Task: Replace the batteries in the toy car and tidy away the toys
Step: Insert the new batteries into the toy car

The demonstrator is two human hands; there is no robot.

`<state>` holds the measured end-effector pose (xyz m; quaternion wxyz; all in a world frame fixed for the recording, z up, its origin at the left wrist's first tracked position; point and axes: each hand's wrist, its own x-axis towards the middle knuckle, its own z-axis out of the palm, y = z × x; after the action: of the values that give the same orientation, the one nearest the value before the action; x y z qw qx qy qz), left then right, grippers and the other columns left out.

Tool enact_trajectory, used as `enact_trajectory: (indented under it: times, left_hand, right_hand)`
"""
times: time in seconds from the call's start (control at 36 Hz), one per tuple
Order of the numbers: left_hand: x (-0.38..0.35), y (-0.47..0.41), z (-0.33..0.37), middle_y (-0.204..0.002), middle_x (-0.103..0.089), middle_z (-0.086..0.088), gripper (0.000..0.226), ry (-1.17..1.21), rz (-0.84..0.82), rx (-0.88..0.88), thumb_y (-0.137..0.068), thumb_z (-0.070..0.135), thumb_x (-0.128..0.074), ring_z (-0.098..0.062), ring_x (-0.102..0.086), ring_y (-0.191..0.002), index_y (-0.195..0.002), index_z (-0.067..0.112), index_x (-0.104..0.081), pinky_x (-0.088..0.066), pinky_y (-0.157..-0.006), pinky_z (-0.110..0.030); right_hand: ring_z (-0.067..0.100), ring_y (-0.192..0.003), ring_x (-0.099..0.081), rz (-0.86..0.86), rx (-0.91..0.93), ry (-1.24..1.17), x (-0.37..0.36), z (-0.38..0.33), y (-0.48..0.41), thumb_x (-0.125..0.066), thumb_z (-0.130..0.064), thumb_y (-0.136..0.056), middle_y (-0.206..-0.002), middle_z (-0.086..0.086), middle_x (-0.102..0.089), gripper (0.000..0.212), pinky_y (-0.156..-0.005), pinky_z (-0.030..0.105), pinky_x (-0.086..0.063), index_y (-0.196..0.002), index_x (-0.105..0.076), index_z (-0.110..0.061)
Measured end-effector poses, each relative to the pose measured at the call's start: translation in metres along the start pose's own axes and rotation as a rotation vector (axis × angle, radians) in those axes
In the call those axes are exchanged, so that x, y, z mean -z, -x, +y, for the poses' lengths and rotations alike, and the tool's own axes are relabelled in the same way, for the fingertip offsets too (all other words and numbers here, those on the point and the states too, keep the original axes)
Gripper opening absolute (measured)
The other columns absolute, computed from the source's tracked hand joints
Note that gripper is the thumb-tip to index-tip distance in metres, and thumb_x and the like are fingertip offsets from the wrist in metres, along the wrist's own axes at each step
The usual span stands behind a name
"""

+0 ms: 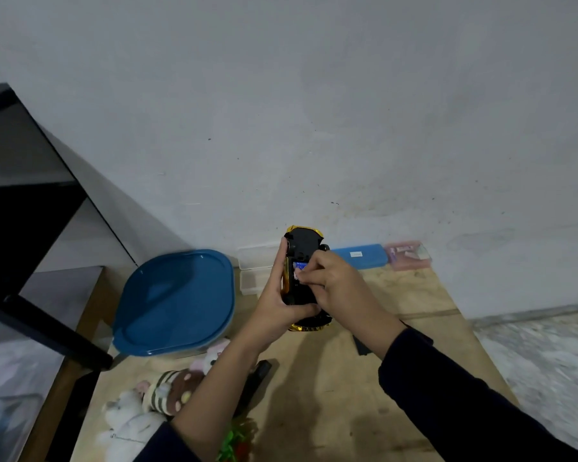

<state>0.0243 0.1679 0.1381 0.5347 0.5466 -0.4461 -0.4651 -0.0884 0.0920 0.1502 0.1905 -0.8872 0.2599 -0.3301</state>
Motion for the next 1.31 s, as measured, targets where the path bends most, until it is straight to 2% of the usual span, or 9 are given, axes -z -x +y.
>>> enact_trajectory:
  times: [0.14, 0.28, 0.5, 0.67, 0.83, 0.94, 1.08, 1.19, 1.31]
  left_hand:
    - [0.0, -0.01, -0.005, -0.122, -0.049, 0.029, 0.111, -0.026, -0.048, 0.036, -0.075, -0.019, -0.064, 0.002, -0.062, -0.102, -0.148, 0.042, -0.006, -0.053, -0.08, -0.023]
    - [-0.002, -0.023, -0.011, -0.128, -0.048, 0.028, 0.112, -0.012, -0.027, 0.039, -0.075, -0.019, -0.063, -0.005, -0.061, -0.11, -0.145, 0.048, -0.007, -0.053, -0.085, -0.027]
    - [0.007, -0.042, -0.036, -0.129, -0.051, 0.017, 0.113, 0.018, 0.1, 0.113, -0.074, -0.019, -0.065, 0.001, -0.063, -0.103, -0.142, 0.05, -0.008, -0.051, -0.076, -0.016]
    - [0.015, -0.045, -0.058, -0.119, -0.058, 0.027, 0.114, 0.016, 0.188, 0.182, -0.073, -0.02, -0.066, -0.003, -0.064, -0.103, -0.14, 0.055, -0.014, -0.052, -0.075, -0.018]
    - [0.016, -0.042, -0.076, -0.119, -0.059, 0.029, 0.115, 0.032, 0.24, 0.229, -0.071, -0.024, -0.064, -0.005, -0.064, -0.105, -0.144, 0.049, -0.013, -0.053, -0.078, -0.021]
    - [0.014, -0.04, -0.081, -0.124, -0.056, 0.022, 0.112, 0.065, 0.276, 0.232, -0.072, -0.026, -0.062, -0.007, -0.065, -0.104, -0.134, 0.056, -0.017, -0.053, -0.077, -0.02]
    - [0.013, -0.04, -0.084, -0.128, -0.055, 0.016, 0.114, 0.078, 0.286, 0.24, -0.072, -0.024, -0.063, -0.01, -0.064, -0.106, -0.137, 0.056, -0.015, -0.053, -0.077, -0.021]
    - [0.011, -0.037, -0.085, -0.117, -0.061, 0.027, 0.114, 0.066, 0.281, 0.242, -0.071, -0.025, -0.063, -0.009, -0.065, -0.104, -0.134, 0.057, -0.015, -0.054, -0.079, -0.023]
    - [0.01, -0.031, -0.084, -0.124, -0.056, 0.023, 0.114, 0.075, 0.291, 0.245, -0.071, -0.024, -0.065, -0.011, -0.064, -0.106, -0.136, 0.056, -0.015, -0.054, -0.079, -0.023]
  right_hand:
    - [0.027, -0.071, -0.062, 0.013, -0.07, -0.018, -0.001, 0.012, 0.004, -0.064, -0.011, -0.079, -0.076, 0.008, -0.063, 0.013, -0.062, 0.029, -0.054, -0.082, -0.076, -0.007]
    - [0.012, -0.076, -0.061, -0.009, -0.2, -0.201, 0.001, 0.033, -0.006, -0.071, -0.008, -0.08, -0.082, -0.001, -0.063, 0.009, -0.072, 0.018, -0.05, -0.088, -0.076, -0.008]
    - [0.008, -0.081, -0.062, 0.002, -0.294, -0.312, 0.005, 0.084, -0.015, -0.07, -0.005, -0.081, -0.084, 0.002, -0.067, 0.013, -0.075, 0.011, -0.049, -0.092, -0.075, -0.009]
    - [0.02, -0.084, -0.064, -0.201, -0.469, -0.078, -0.019, 0.174, 0.0, -0.064, -0.001, -0.084, -0.091, 0.009, -0.068, 0.015, -0.084, 0.035, -0.054, -0.095, -0.073, -0.005]
    - [0.024, -0.105, -0.057, -0.437, -0.42, 0.097, -0.044, 0.209, 0.007, -0.05, 0.003, -0.086, -0.113, 0.01, -0.062, 0.031, -0.091, 0.023, -0.039, -0.113, -0.065, -0.004]
    - [0.023, -0.114, -0.053, -0.531, -0.348, 0.231, -0.061, 0.215, 0.005, -0.048, 0.002, -0.088, -0.123, 0.008, -0.058, 0.036, -0.1, 0.029, -0.039, -0.121, -0.06, -0.007]
    - [0.023, -0.114, -0.05, -0.578, -0.319, 0.389, -0.072, 0.215, 0.002, -0.048, 0.001, -0.089, -0.124, 0.009, -0.053, 0.035, -0.097, 0.032, -0.043, -0.122, -0.056, -0.007]
    - [0.024, -0.115, -0.047, -0.592, -0.289, 0.508, -0.076, 0.213, 0.001, -0.048, 0.0, -0.089, -0.123, 0.011, -0.049, 0.033, -0.096, 0.032, -0.041, -0.121, -0.053, -0.007]
    - [0.024, -0.115, -0.048, -0.625, -0.291, 0.567, -0.076, 0.212, 0.002, -0.048, 0.001, -0.089, -0.125, 0.011, -0.046, 0.033, -0.097, 0.033, -0.042, -0.121, -0.05, -0.007]
